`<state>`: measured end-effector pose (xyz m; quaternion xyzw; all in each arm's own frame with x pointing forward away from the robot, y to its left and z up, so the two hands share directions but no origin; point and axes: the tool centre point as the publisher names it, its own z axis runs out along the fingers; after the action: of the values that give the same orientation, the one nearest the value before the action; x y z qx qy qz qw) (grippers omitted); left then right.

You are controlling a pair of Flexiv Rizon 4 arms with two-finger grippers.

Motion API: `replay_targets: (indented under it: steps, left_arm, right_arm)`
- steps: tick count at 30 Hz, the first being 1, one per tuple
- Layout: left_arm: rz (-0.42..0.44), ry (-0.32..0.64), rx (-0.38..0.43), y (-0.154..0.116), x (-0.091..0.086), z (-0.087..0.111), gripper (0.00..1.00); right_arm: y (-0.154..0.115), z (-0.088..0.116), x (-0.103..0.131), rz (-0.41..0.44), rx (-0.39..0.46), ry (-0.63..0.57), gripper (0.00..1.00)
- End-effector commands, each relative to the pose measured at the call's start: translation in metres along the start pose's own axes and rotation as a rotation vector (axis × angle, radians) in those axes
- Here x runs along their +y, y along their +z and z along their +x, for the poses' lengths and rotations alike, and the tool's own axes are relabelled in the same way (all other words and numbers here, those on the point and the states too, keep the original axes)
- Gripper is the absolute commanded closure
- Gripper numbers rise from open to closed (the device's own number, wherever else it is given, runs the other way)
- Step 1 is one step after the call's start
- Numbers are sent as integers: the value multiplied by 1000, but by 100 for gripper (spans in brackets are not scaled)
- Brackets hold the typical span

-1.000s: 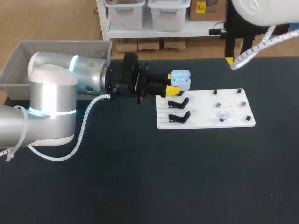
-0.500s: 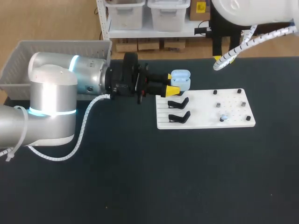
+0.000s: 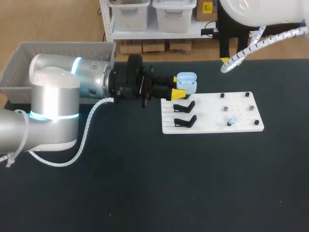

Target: Pick up each earbud case from the left stands, insert the matching earbuds, close the lid, and place the case in the box.

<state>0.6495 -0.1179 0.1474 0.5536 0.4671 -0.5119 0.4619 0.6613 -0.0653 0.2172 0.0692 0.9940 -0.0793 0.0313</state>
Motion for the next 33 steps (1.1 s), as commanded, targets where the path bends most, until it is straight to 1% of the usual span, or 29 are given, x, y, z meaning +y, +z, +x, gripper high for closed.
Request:
replay_targets:
  steps: [1, 6, 7, 9, 11, 12, 15, 22, 29, 33]
  left_arm:
    - [-6, 4, -3, 0, -2, 1, 100]
    - [-6, 4, -3, 0, -2, 1, 100]
    - [-6, 4, -3, 0, -2, 1, 100]
    - [-6, 4, -3, 0, -2, 1, 100]
    - [-6, 4, -3, 0, -2, 1, 100]
    - [-6, 4, -3, 0, -2, 1, 100]
    - [-6, 4, -3, 0, -2, 1, 100]
    - [-6, 4, -3, 0, -2, 1, 100]
    - [-6, 4, -3, 0, -2, 1, 100]
    - [-6, 4, -3, 0, -2, 1, 100]
  right_arm:
    - [-14, 14, 12, 26, -20, 36, 100]
    - [-25, 21, 23, 53, -16, 164, 100]
    - [-26, 23, 26, 58, 4, 201, 100]
    - [-27, 25, 31, 66, 13, 257, 100]
    - [-27, 28, 36, 47, 41, 300, 100]
    - [-26, 29, 38, 45, 48, 318, 100]
    - [-24, 30, 45, 8, 70, 355, 100]
    - [-27, 34, 69, -35, 71, 368, 100]
    - [-27, 37, 86, -32, 71, 373, 100]
    - [-20, 40, 96, -27, 78, 376, 100]
